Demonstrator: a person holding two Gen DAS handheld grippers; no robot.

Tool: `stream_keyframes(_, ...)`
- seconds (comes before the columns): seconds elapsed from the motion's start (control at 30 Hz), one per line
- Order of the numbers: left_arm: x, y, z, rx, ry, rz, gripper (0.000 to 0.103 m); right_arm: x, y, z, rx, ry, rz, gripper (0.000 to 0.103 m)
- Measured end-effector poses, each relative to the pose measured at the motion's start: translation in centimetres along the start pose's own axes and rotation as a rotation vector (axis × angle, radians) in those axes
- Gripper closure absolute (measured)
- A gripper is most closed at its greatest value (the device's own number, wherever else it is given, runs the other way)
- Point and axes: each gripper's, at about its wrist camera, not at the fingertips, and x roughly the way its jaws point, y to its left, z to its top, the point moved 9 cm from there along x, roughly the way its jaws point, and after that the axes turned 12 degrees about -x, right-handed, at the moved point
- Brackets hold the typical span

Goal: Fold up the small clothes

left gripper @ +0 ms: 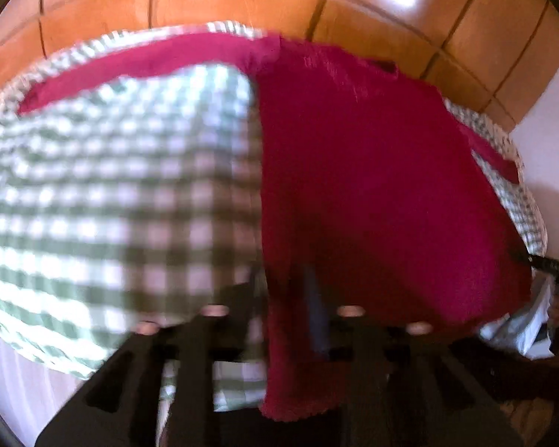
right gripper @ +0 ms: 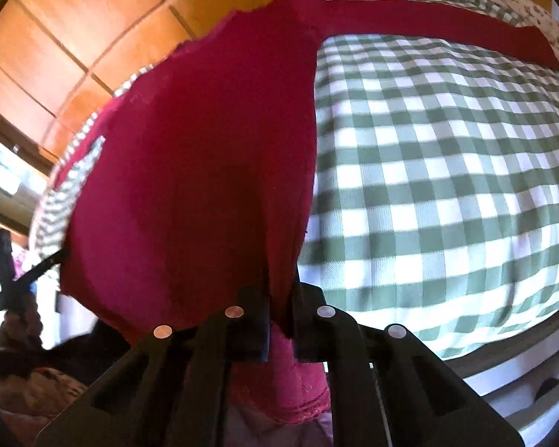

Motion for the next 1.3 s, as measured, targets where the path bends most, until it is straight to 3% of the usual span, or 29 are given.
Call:
stream_keyframes(0.1,-0.7,-1.2,3.0,-0.006,-0.076,-0.023,0.056,-1.7,-3.5,2.5,0.078,-0.084,-0.056,0.061)
stream_keyframes(0.3,2.6,-4.9,7.7,-0.005,-0.130,-0.003,0.045,-2.6,-15.3,7.1,0.414,-0.249,-0.176,0.061)
stream_keyframes(0.47,6.6,-7.6,8.3,-0.008,-0.084,0.028,0.044,-2.7,-25.9,9.1,0.663,-0.326,-0.287,0.061)
stream_keyframes(0.63,8.9,-8.3,7.6,0.009,-0.040,0.068,0.044,-2.9,-33.6,11.3,0.804,-0.374,-0.364,0.061)
stream_keyframes(0.77,10.1,-8.4,7.4,0.004,-0.022,0.100,0.044,-1.7,-36.6,13.6,0.821,-0.371,-0.380,0.061)
stream_keyframes(0.8,10.3,-8.6,7.4,0.009,-0.023,0.107,0.044,-1.7,-36.7,13.7,0.815,-0.366,-0.385,0.065)
stream_keyframes(0.83,10.4,-8.7,7.3,0.013,-0.024,0.113,0.043,-1.5,-37.5,14.3,0.792,-0.333,-0.420,0.086)
stream_keyframes(0.87,10.6,-8.9,7.3,0.020,-0.025,0.119,0.043,-1.4,-37.3,14.3,0.767,-0.301,-0.451,0.096)
stream_keyframes(0.97,10.7,-9.0,7.4,0.026,-0.025,0.119,0.042,-3.6,-37.5,14.8,0.677,-0.295,-0.569,0.098)
stream_keyframes(1.1,10.9,-8.9,7.8,0.024,-0.025,0.106,0.042,-4.9,-37.4,15.6,0.680,-0.314,-0.579,0.098)
stream_keyframes(1.2,10.7,-8.9,7.9,0.010,-0.024,0.081,0.041,-5.6,-34.3,18.3,0.619,-0.376,-0.511,0.098)
stream_keyframes(1.3,10.5,-8.6,8.4,-0.018,-0.023,0.047,0.041,-5.9,-28.1,22.6,0.458,-0.425,-0.428,0.098)
